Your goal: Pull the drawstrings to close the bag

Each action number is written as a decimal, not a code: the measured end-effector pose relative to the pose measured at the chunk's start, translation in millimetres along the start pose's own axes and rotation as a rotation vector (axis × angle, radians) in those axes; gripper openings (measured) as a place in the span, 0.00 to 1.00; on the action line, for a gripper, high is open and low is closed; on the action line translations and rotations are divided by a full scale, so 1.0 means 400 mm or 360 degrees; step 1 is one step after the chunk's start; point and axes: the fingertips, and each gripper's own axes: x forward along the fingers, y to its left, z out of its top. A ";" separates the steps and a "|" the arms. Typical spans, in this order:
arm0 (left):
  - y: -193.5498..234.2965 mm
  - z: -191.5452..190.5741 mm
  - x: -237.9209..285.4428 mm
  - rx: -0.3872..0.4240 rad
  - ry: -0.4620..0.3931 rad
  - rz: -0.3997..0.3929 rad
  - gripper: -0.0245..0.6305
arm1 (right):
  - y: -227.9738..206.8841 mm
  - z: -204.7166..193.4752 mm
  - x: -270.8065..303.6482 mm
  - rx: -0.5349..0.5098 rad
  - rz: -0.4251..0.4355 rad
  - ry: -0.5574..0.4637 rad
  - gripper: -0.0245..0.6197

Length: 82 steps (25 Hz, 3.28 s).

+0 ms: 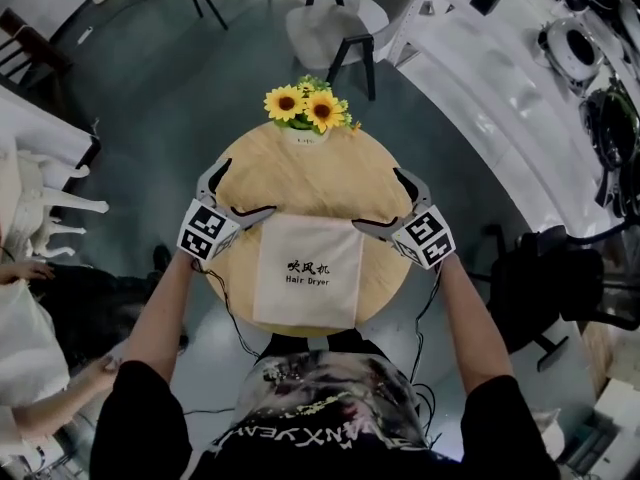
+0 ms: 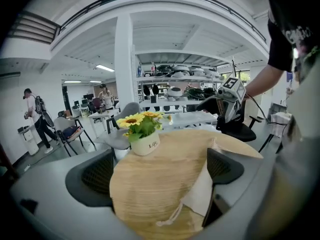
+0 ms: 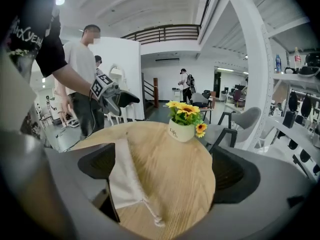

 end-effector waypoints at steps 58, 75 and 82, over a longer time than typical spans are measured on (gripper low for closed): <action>-0.100 -0.435 0.103 0.0723 0.0969 -0.0908 0.93 | 0.072 -0.379 0.116 -0.0549 0.0616 0.0741 0.84; -0.103 -0.409 0.107 0.0698 0.0952 -0.0886 0.67 | 0.064 -0.369 0.117 -0.0598 0.0648 0.0760 0.70; -0.100 -0.398 0.109 0.0658 0.0919 -0.0855 0.48 | 0.067 -0.367 0.116 -0.0585 0.0646 0.0746 0.64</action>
